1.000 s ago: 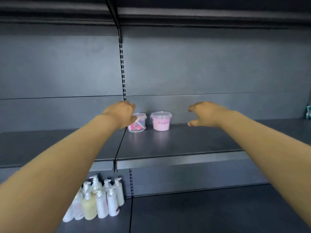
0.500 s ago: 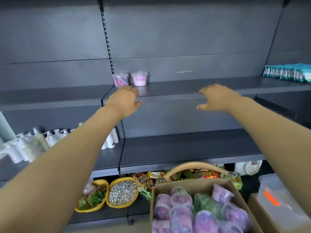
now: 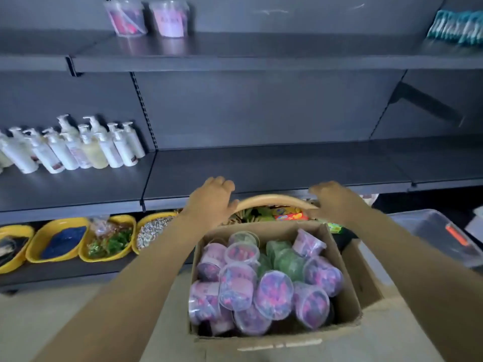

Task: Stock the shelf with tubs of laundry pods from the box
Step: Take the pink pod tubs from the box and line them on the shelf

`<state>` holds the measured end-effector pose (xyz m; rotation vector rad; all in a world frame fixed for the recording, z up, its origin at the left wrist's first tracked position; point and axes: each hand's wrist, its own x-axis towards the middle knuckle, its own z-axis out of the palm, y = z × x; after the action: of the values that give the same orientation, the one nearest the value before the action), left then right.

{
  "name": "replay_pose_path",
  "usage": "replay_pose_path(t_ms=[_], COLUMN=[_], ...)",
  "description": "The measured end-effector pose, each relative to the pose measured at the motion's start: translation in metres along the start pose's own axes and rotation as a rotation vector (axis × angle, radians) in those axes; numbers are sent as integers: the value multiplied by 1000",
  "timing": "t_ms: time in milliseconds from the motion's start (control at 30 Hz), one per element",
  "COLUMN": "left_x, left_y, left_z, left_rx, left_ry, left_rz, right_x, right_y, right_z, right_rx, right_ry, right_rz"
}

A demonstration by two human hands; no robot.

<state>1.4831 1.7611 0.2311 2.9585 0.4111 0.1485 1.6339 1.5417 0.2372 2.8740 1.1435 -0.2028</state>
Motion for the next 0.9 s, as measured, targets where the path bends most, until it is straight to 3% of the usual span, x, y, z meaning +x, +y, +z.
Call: replay_pose_path(t_ms=[267, 433, 633, 733, 900], left_x=[13, 21, 24, 26, 29], left_y=[-5, 3, 19, 18, 20], left_z=[137, 175, 197, 213, 232], left_rx=[-126, -115, -341, -358, -389], left_ry=[-328, -448, -365, -347, -239], left_rz=[-212, -281, -440, -511, -580], right_x=[49, 65, 75, 86, 106], right_y=[46, 75, 100, 105, 109], right_z=[123, 168, 215, 243, 302], right_rx=[59, 113, 285, 447, 687], right_ry=[-284, -326, -290, -245, -308], right_rz=[-80, 22, 244, 369, 655])
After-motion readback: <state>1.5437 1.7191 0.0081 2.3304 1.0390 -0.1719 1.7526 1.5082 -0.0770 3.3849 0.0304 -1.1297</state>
